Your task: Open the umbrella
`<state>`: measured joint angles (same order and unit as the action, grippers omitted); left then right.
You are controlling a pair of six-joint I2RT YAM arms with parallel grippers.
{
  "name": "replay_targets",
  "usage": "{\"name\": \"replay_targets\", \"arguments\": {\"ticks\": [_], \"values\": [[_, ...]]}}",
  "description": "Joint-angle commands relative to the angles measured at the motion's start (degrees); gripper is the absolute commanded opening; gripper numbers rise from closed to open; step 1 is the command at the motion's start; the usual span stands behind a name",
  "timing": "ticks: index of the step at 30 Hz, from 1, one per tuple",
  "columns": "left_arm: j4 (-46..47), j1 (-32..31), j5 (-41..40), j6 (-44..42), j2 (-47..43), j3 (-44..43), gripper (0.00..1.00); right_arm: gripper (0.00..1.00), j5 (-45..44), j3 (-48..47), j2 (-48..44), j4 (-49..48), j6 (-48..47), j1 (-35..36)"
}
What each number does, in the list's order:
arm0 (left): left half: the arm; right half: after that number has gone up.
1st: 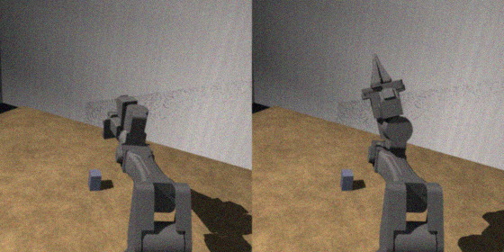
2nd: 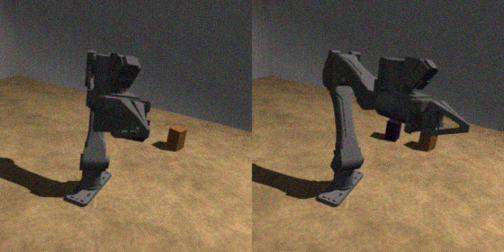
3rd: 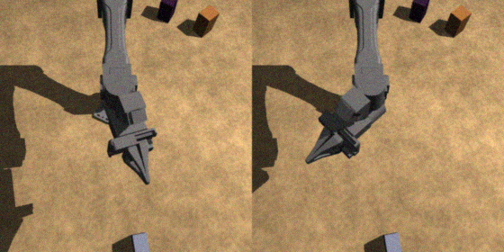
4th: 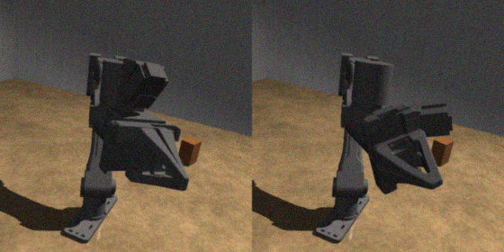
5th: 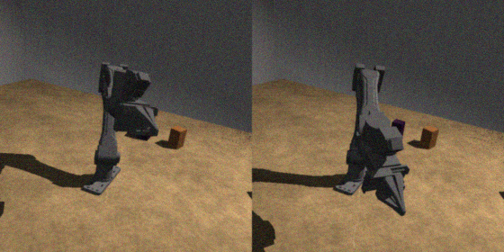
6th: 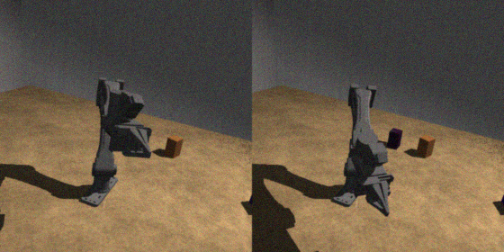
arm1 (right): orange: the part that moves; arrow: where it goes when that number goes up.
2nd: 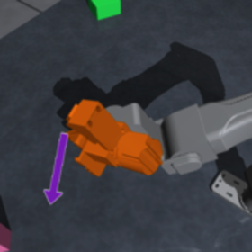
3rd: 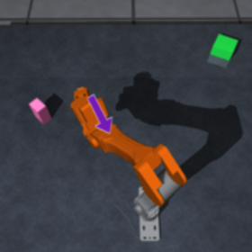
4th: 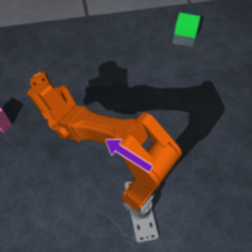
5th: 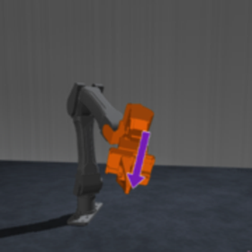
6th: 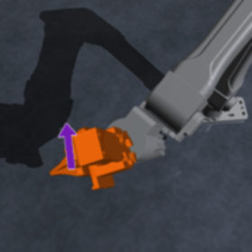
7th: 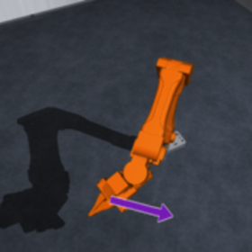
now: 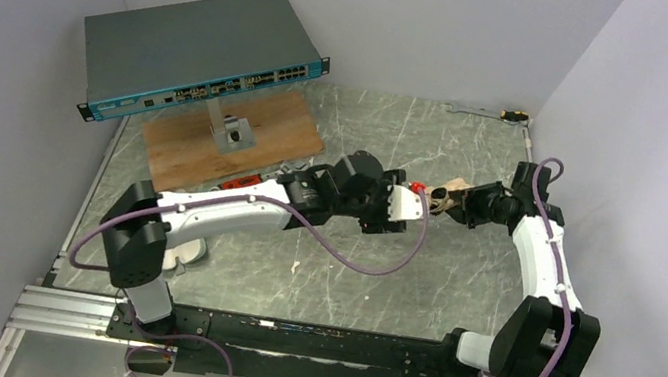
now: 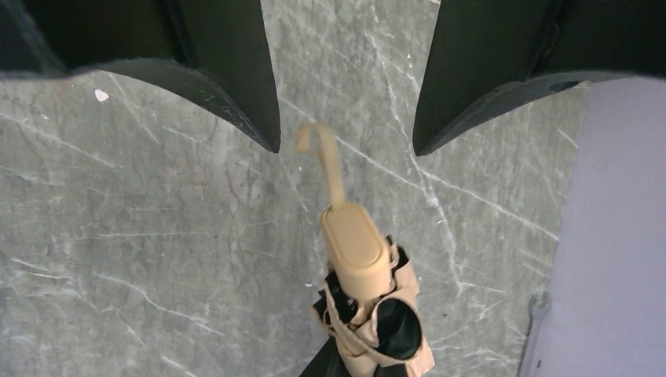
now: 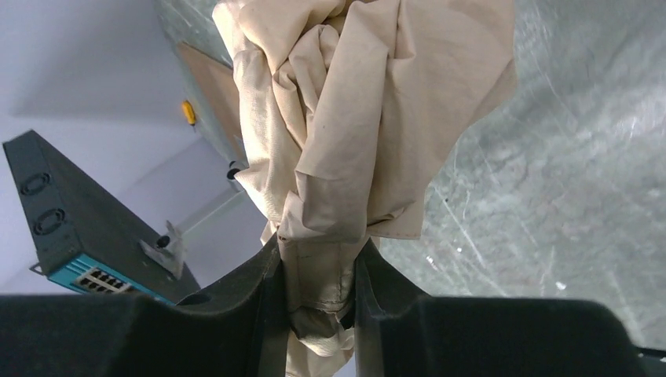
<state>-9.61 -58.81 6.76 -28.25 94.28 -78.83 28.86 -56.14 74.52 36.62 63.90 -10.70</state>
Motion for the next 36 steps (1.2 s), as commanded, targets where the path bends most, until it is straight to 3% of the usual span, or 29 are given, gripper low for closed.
{"name": "replay_targets", "arguments": {"ticks": [1,12,19,24,27,31,36], "values": [[3.52,-1.68,-2.59,-1.64,2.55,-4.01,0.68,0.00,4.67,3.46,-4.03,-0.75,11.86,-0.18],[4.34,-1.67,2.16,-2.04,9.68,-10.04,0.61,0.00,6.48,4.61,-5.05,-3.06,13.28,-0.19],[1.47,-0.62,4.04,-0.67,12.55,-13.75,0.40,0.00,7.03,4.88,-5.72,-4.67,13.47,-0.17],[0.17,-0.52,4.15,-0.69,13.56,-13.98,0.43,0.00,7.49,4.91,-5.97,-5.67,13.88,-0.18],[-0.85,-0.56,3.67,-0.21,14.14,-14.48,0.29,0.00,7.29,4.64,-5.80,-5.87,13.84,-0.33],[-2.19,-0.52,5.46,-1.12,12.45,-13.47,0.00,0.00,8.40,3.44,-4.41,-7.99,14.32,-2.27],[-1.65,-0.52,8.01,-2.62,4.52,-5.70,0.00,0.00,5.86,-4.77,0.72,-9.19,11.32,-8.24]]}}
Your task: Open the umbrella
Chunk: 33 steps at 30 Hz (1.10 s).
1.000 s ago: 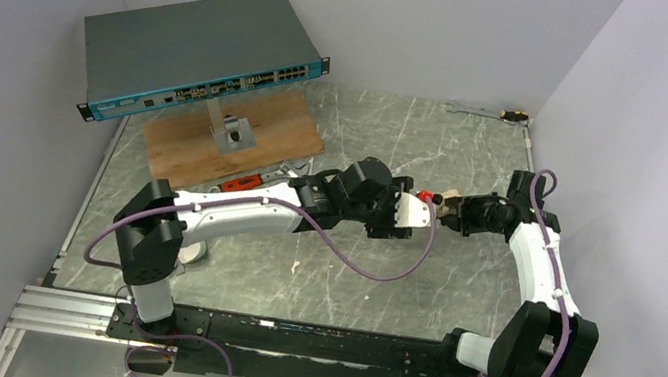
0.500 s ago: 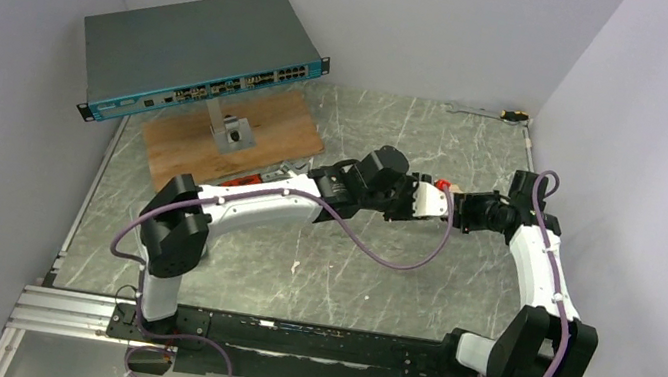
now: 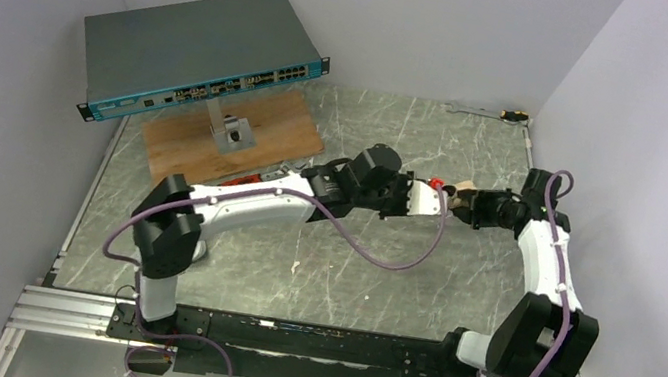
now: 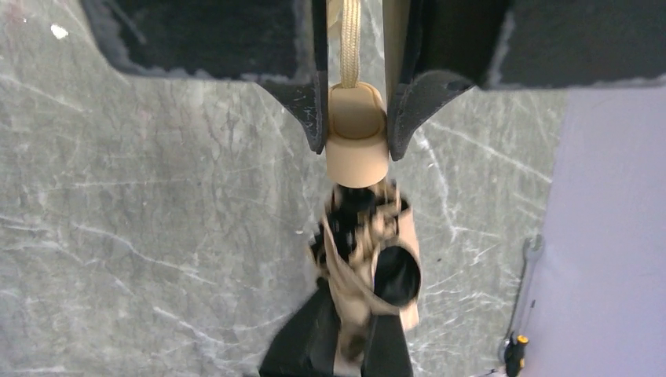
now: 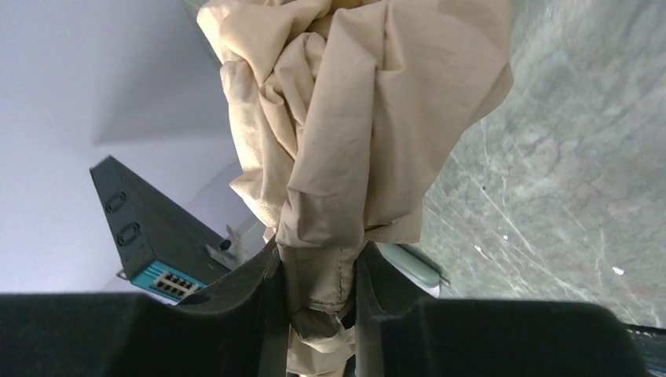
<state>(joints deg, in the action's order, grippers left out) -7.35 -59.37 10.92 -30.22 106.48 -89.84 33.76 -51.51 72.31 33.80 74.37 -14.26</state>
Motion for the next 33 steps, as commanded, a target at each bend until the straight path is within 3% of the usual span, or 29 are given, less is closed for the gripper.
{"name": "replay_targets", "arguments": {"ticks": [1,10,16,19,20,22,24,27,33], "values": [[-4.64,0.03,3.62,-1.00,-9.44,6.93,0.00,0.00,0.18,-11.22,4.33,-6.73,0.41,-5.85],[-11.96,2.64,3.21,-9.35,-37.99,32.29,0.00,0.00,-1.42,-22.56,15.00,-13.92,6.11,-17.47],[-22.68,2.65,4.03,-14.23,-58.71,45.53,0.00,0.00,-2.09,-23.72,17.03,-17.14,6.19,-17.45],[-24.38,2.71,4.53,-15.21,-62.01,46.55,0.01,0.00,-0.29,-22.75,16.92,-20.03,1.70,-15.12],[-24.65,2.76,4.72,-14.93,-61.63,45.84,0.18,0.00,0.93,-22.60,17.00,-20.94,-0.57,-13.83],[-24.63,2.70,5.20,-12.91,-58.88,42.75,0.63,0.00,4.36,-23.18,17.51,-21.27,-7.14,-10.16],[-25.68,2.81,5.66,-10.94,-55.22,37.55,0.84,0.00,6.32,-23.82,17.69,-21.50,-15.18,-6.15],[-30.42,3.66,11.75,-11.25,-50.67,29.61,0.99,0.00,5.56,-24.76,16.21,-19.22,-27.47,-2.34],[-30.06,8.00,20.26,-3.79,-44.60,17.30,1.00,0.00,6.65,-23.10,10.10,-21.09,-43.96,0.51]]}}
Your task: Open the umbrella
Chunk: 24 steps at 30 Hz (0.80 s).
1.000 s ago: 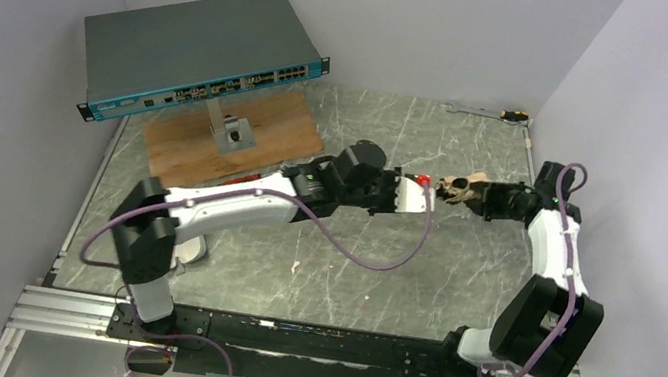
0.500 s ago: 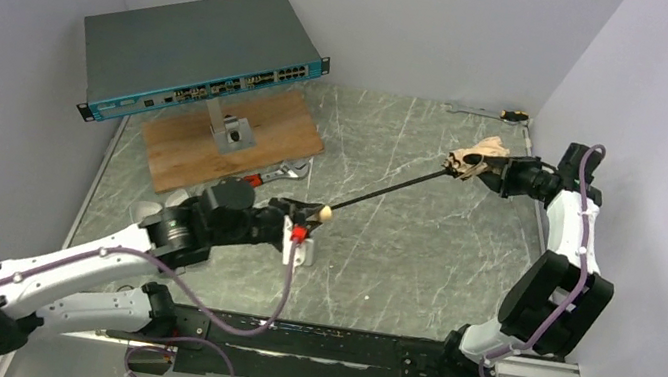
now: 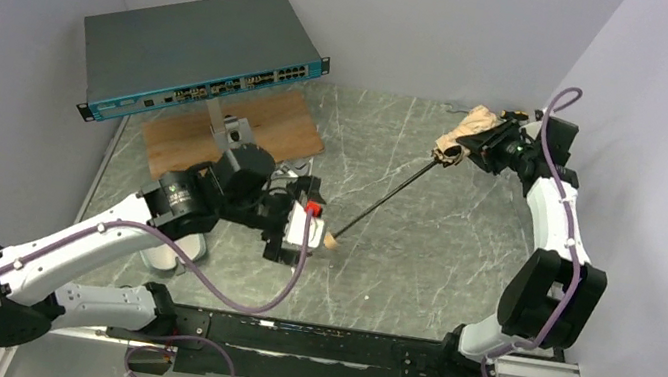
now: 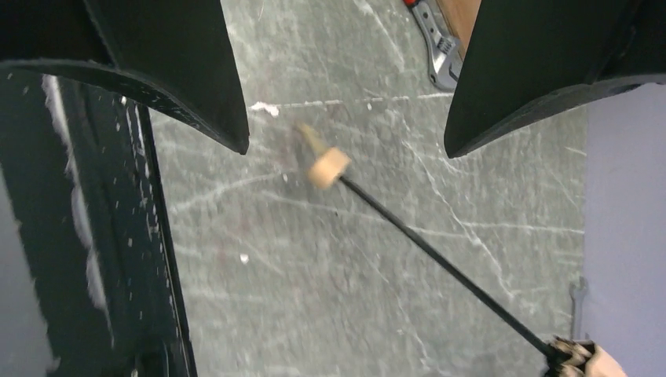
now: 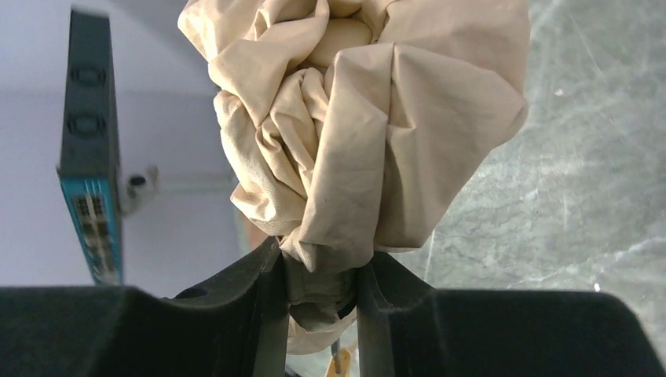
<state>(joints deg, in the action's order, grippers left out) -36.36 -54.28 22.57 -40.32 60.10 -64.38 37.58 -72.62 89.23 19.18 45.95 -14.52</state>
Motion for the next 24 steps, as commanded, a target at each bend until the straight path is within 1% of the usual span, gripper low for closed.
{"name": "replay_targets", "arguments": {"ticks": [1,3,4,5,8,9,10,12,14,16,19,21,24], "values": [[-0.41,4.11,9.95,8.08,3.23,-10.40,1.00,0.00,6.52,-2.00,-7.43,-7.11,-18.59,0.83],[0.71,7.51,12.00,12.84,7.23,-16.27,1.00,0.00,15.23,-3.27,-7.60,-6.72,-24.22,0.88],[-0.01,9.08,14.03,14.69,9.87,-20.23,1.00,0.00,19.13,-4.71,-7.28,-4.48,-27.12,1.17],[-1.60,10.42,16.03,16.12,12.77,-24.13,1.00,0.00,23.75,-6.61,-6.89,-0.41,-30.05,1.47],[-7.52,13.30,22.25,19.16,23.03,-36.99,1.00,0.00,32.33,-11.28,-7.10,11.61,-41.31,2.07],[-8.62,14.21,24.93,20.33,25.71,-41.52,1.00,0.02,34.85,-12.79,-7.70,16.06,-47.76,2.15],[-9.02,14.78,26.17,21.20,27.86,-44.02,1.00,0.02,37.22,-13.78,-8.42,20.25,-52.55,2.28],[-7.68,14.92,25.55,22.23,30.89,-46.94,1.00,0.05,40.50,-15.10,-9.88,27.36,-59.14,2.92],[-4.48,14.88,25.19,23.05,32.09,-46.68,1.00,0.09,41.19,-15.77,-11.69,32.27,-63.78,5.32],[0.25,14.88,24.84,26.81,32.53,-45.44,1.00,0.11,39.20,-15.98,-13.61,34.97,-67.10,8.61],[4.56,14.26,25.93,31.04,33.73,-44.49,1.00,0.11,34.77,-14.21,-16.88,36.13,-70.06,13.69],[5.49,13.40,24.62,32.60,34.82,-44.25,1.00,0.10,33.13,-12.44,-18.82,35.34,-70.36,17.00],[6.03,12.50,25.42,34.06,36.09,-44.67,0.99,0.09,31.29,-11.55,-19.90,35.75,-70.92,20.87]]}}
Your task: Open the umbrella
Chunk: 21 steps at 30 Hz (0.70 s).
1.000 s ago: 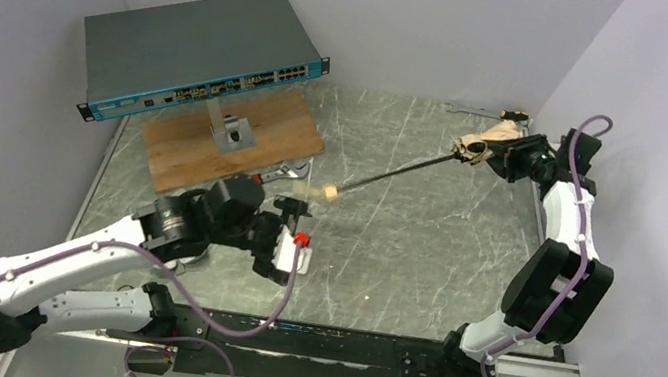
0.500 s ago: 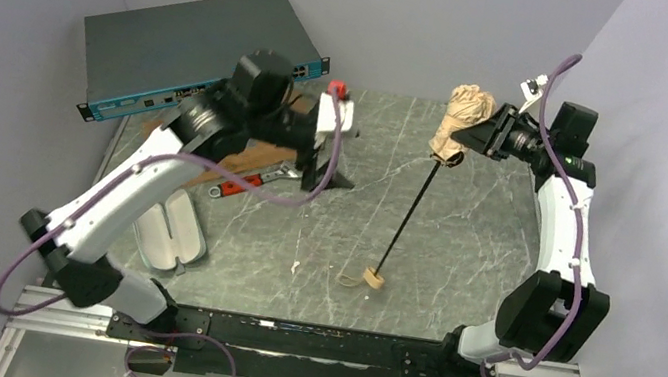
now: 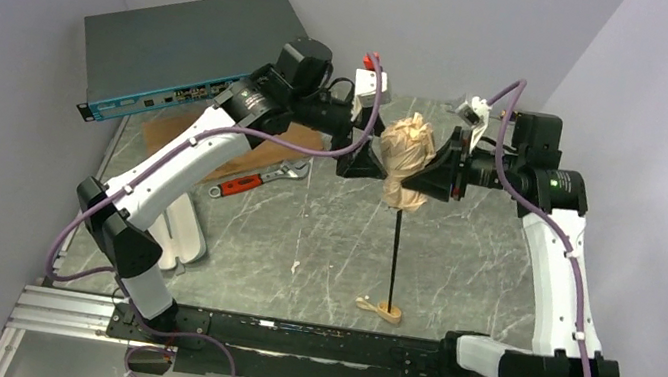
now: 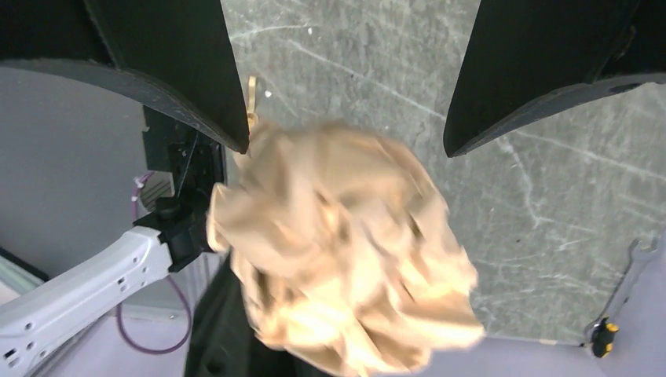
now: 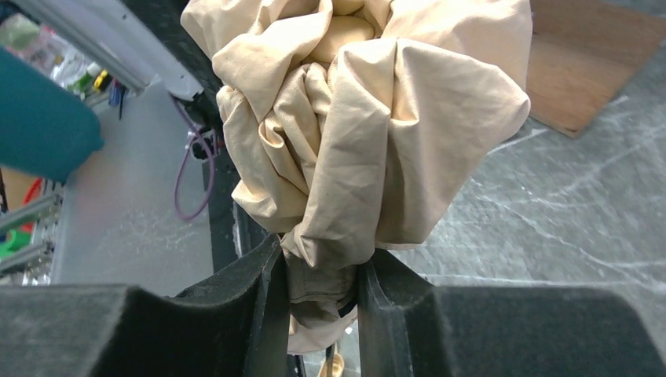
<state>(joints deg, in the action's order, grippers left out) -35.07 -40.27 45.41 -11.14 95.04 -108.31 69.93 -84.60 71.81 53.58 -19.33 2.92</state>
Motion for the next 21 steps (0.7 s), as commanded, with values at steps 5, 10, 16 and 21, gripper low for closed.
{"name": "replay_targets", "arguments": {"ticks": [5,10,16,21], "values": [[10.14,-1.92,6.11,9.50,0.40,2.32,0.84,0.10,-6.13,0.92,-2.76,3.67,-8.29,9.18],[11.84,-1.79,14.54,9.16,-0.55,4.36,0.14,0.23,-9.53,2.57,-4.49,3.15,-7.96,9.58],[25.21,2.20,14.45,16.32,-7.32,14.01,0.00,0.67,-15.05,2.93,-11.27,5.38,-4.30,6.69],[22.79,2.44,6.62,19.67,-6.99,12.10,0.00,0.72,-27.32,12.84,-24.04,-17.15,10.48,6.65]]}}
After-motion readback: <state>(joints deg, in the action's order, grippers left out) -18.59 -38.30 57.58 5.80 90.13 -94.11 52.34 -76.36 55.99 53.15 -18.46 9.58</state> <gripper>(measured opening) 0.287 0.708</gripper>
